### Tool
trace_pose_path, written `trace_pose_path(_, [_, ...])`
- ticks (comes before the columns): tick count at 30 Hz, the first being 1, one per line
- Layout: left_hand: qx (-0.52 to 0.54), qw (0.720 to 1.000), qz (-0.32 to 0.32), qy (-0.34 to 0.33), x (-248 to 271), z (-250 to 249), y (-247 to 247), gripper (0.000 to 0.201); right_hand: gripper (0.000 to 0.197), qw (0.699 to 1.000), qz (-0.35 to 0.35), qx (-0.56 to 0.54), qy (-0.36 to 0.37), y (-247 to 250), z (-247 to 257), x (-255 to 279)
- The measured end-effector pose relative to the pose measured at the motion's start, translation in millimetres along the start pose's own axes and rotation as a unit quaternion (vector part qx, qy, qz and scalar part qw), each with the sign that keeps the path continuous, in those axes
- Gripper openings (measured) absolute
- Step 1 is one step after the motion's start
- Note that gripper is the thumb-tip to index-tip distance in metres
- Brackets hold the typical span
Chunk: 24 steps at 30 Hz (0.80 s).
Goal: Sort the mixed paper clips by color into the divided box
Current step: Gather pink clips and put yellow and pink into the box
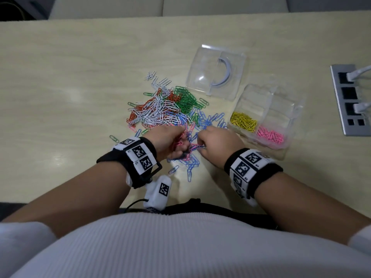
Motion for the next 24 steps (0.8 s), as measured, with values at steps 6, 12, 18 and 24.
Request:
trace_pose_path(6, [-0.005,1.0,-0.018,0.005,1,2,4,0.03,0.014,1.0,-0.002,-0.03,0.005,13,-3,1])
trace_pose_path(12, [-0.02,1.0,-0.005,0.013,2,-4,16,0.028,0.01,0.998,-0.019,-0.049,-0.036,32,-8,4])
trace_pose_path(18, [-0.043,0.998,0.027,0.027,-2,-5,20,0.034,0.013,0.994,0.016,-0.062,-0.094,17,-19,0])
trace_pose_path(24, [-0.056,0.997,0.039,0.032,0,-4,28,0.034,0.015,0.989,0.018,-0.088,-0.114,16,-22,-3])
Point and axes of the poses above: each hand's wrist, its own x-axis away from the middle knuckle, its own y-axis out of the back of the hand, z = x × y, the point moved 9 cm from there along -x, towards the middle knuckle, and after that the axes turned 9 degrees about z, right-handed, at the moved point
